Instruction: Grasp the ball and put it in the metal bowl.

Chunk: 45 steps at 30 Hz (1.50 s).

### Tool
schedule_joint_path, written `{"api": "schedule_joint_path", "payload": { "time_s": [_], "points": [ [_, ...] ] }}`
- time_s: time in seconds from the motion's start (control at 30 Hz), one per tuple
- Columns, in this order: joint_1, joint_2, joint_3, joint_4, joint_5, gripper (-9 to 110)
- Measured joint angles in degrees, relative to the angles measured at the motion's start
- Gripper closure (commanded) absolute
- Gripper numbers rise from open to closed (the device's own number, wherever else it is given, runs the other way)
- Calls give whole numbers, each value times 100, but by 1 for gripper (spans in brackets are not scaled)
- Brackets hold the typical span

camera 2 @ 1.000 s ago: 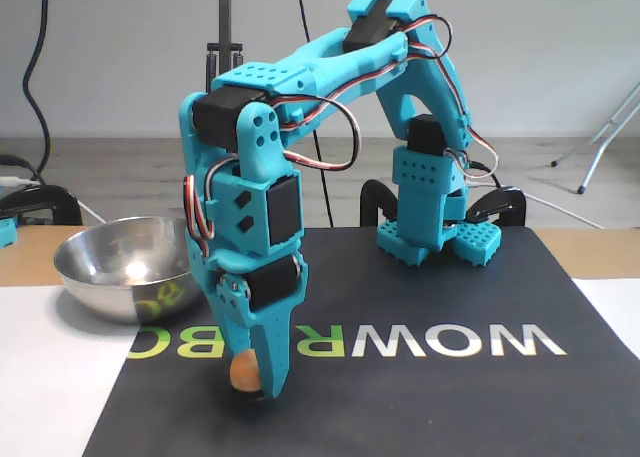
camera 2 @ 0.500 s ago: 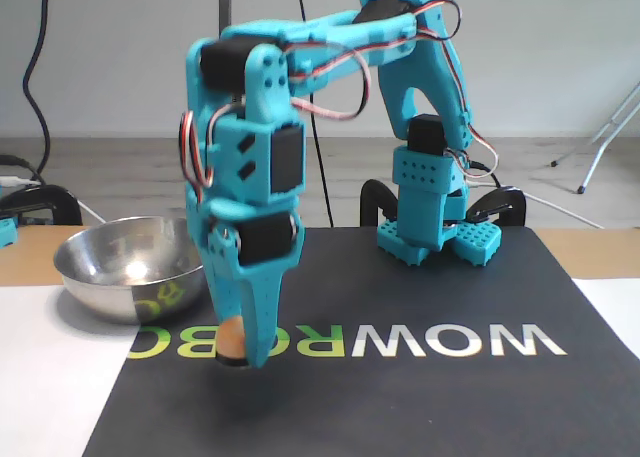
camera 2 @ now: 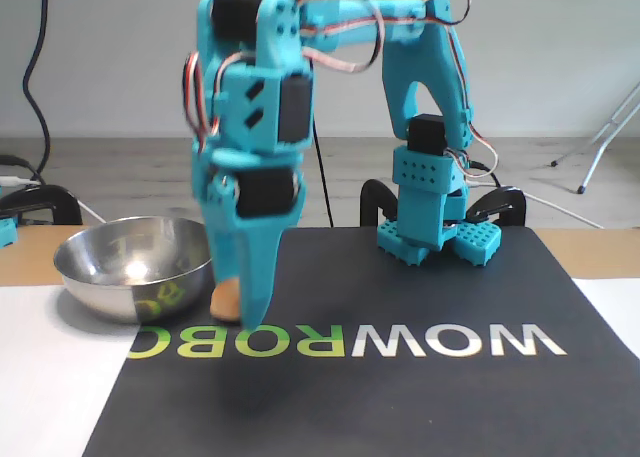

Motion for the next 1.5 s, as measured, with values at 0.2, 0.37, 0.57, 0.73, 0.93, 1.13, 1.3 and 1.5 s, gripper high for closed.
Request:
{"api": "schedule_joint_path", "payload": {
  "time_s": [0.2,0.37,0.57,0.73,0.93,1.13,1.3,1.5],
  "points": [
    [-114,343,0,316,0,62],
    [-70,580,0,422,9,62],
    [-123,791,0,694,9,62],
    [44,993,0,765,9,62],
    [369,1107,0,747,9,62],
    [782,1318,0,756,9,62],
    [1160,1433,0,756,9,62],
    [1521,1441,0,756,9,62]
  ]
}}
